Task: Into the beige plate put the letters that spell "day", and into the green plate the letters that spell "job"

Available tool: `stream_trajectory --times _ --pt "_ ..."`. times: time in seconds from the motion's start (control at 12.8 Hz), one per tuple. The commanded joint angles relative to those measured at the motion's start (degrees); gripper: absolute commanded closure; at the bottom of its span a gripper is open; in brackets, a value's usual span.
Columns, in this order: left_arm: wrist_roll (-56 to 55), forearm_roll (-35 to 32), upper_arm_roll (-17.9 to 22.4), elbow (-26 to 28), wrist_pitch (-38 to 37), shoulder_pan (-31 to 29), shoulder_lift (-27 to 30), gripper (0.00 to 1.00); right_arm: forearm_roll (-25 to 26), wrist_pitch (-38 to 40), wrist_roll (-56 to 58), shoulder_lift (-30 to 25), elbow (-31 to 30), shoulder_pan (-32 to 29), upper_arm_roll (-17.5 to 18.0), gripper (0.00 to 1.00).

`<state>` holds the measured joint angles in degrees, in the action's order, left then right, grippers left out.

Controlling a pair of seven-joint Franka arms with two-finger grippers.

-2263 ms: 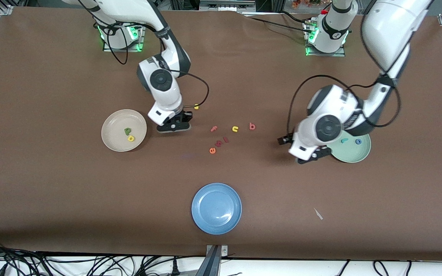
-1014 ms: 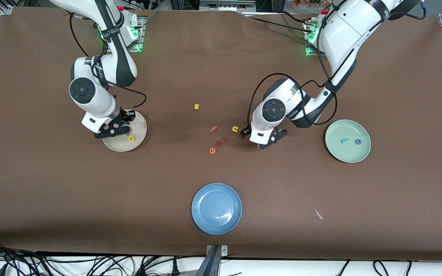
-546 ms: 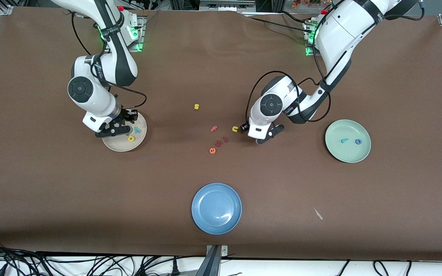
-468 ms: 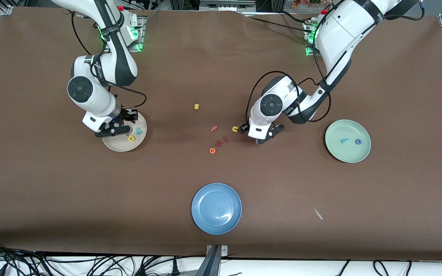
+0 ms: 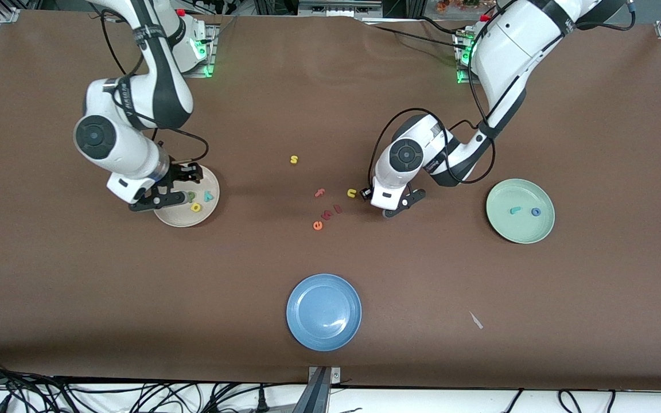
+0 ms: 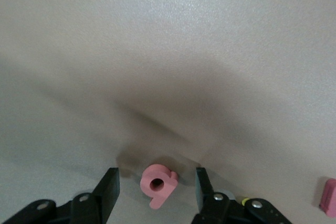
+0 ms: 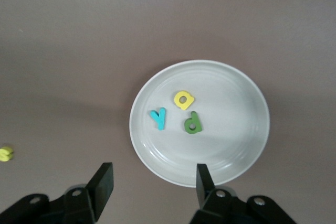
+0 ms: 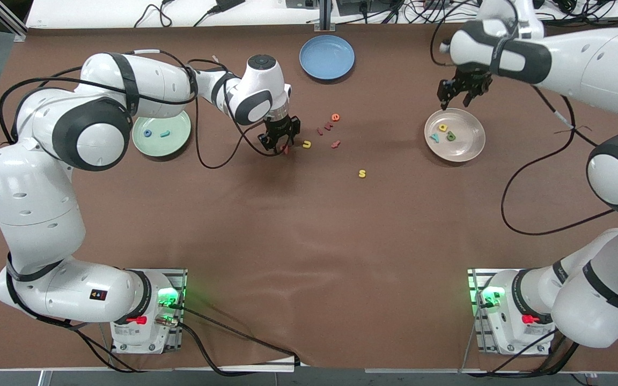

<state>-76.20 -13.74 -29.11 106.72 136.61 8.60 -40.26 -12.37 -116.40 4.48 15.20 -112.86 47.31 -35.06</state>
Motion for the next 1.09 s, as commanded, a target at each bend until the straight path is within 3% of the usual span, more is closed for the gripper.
stream_trajectory --times 0.0,0.23,0.31,0.47,0.86,1.01 --pt "-1.3 -1.7 0.4 0.5 0.8 0.4 0.6 0.39 -0.4 3.8 0.3 0.5 5.6 -1.1 -1.1 0.28" --pt "-2.3 -1.7 0.4 0.6 0.8 0.5 0.6 0.56 0.7 15.3 0.4 0.5 14.9 -1.1 -5.4 0.22" --pt "-2.3 -1.7 0.4 0.6 0.8 0.3 0.6 0.67 1.2 18.0 0.7 0.4 18.3 -1.1 -6.1 0.18" --pt "-2.3 -1.7 0.4 0.5 0.7 0.1 0.6 0.8 1.3 21.7 2.0 0.4 22.6 -1.1 -7.8 0.01" --pt "-0.7 -1.8 0.2 0.2 -0.8 -1.6 2.4 0.92 2.9 25.8 2.3 0.6 29.3 -1.2 -8.4 0.0" --pt "2.4 -1.7 0.2 -0.3 -4.2 -2.4 4.3 0.96 2.6 24.8 1.6 0.8 29.4 -3.4 -6.0 0.0"
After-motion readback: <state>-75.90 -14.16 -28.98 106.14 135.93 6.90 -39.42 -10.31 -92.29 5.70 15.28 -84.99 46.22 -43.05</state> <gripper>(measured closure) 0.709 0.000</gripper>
